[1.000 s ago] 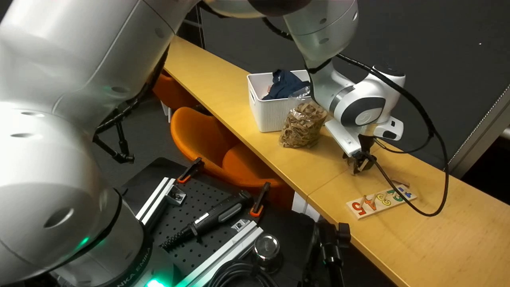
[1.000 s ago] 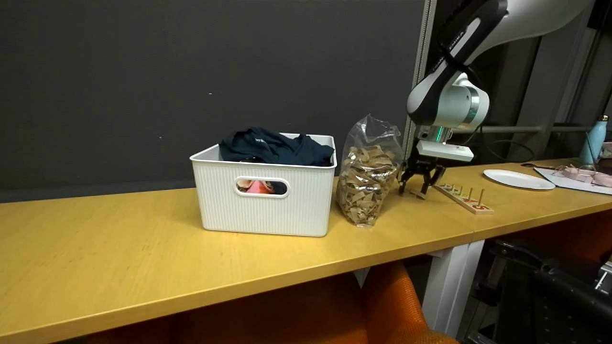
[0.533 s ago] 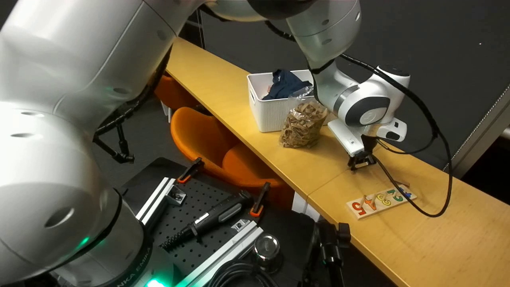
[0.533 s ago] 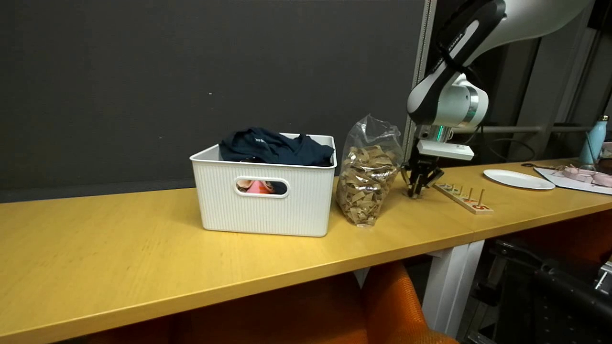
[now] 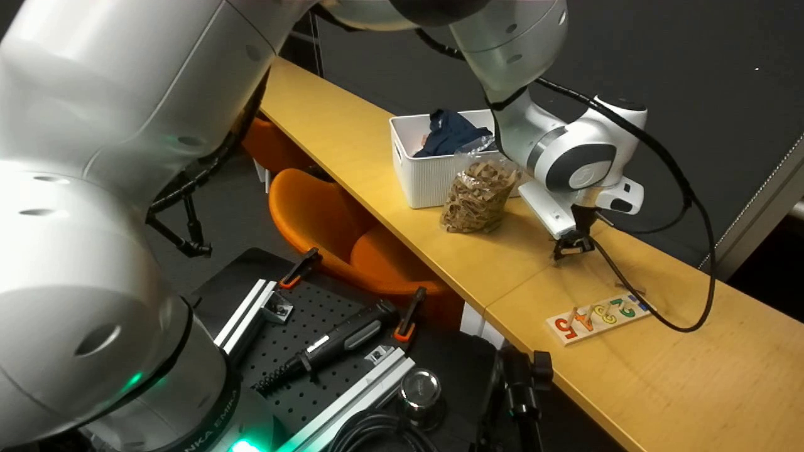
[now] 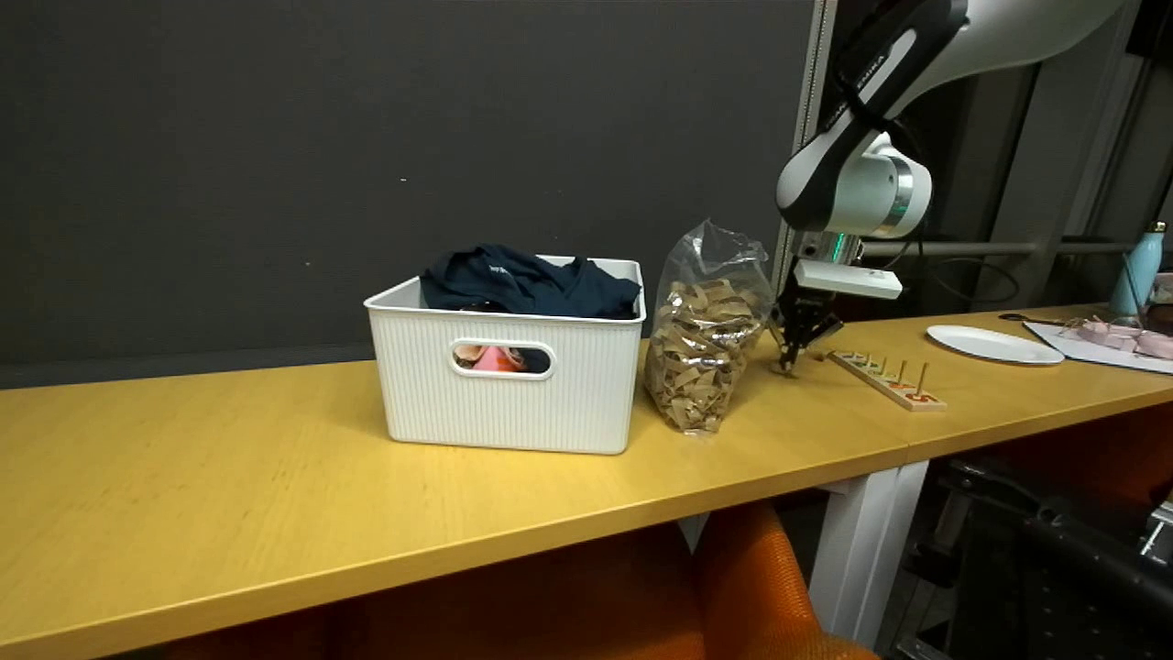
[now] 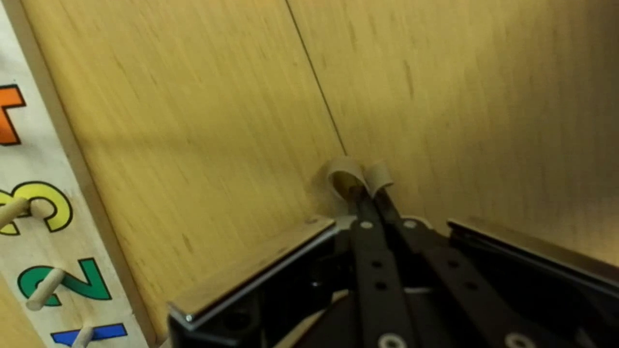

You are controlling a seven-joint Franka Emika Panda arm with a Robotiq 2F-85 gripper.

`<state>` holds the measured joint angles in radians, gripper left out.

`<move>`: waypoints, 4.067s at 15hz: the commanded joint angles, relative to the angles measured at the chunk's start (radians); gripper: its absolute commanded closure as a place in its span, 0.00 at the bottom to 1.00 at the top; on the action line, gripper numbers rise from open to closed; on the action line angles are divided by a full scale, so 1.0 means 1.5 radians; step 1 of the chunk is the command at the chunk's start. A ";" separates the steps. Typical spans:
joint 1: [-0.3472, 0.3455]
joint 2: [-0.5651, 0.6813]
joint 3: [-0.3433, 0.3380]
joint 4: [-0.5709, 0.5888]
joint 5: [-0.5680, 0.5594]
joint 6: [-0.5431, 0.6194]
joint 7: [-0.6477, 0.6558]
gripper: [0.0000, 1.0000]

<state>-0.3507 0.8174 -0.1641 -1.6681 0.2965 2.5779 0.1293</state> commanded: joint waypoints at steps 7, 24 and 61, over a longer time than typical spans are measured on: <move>0.014 -0.018 -0.021 0.058 -0.030 -0.026 0.029 0.99; 0.038 0.108 -0.007 0.213 -0.070 -0.062 0.038 0.99; 0.065 0.008 -0.045 0.107 -0.087 -0.120 0.123 0.99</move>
<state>-0.2725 0.9461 -0.2158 -1.3607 0.1763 2.3513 0.2951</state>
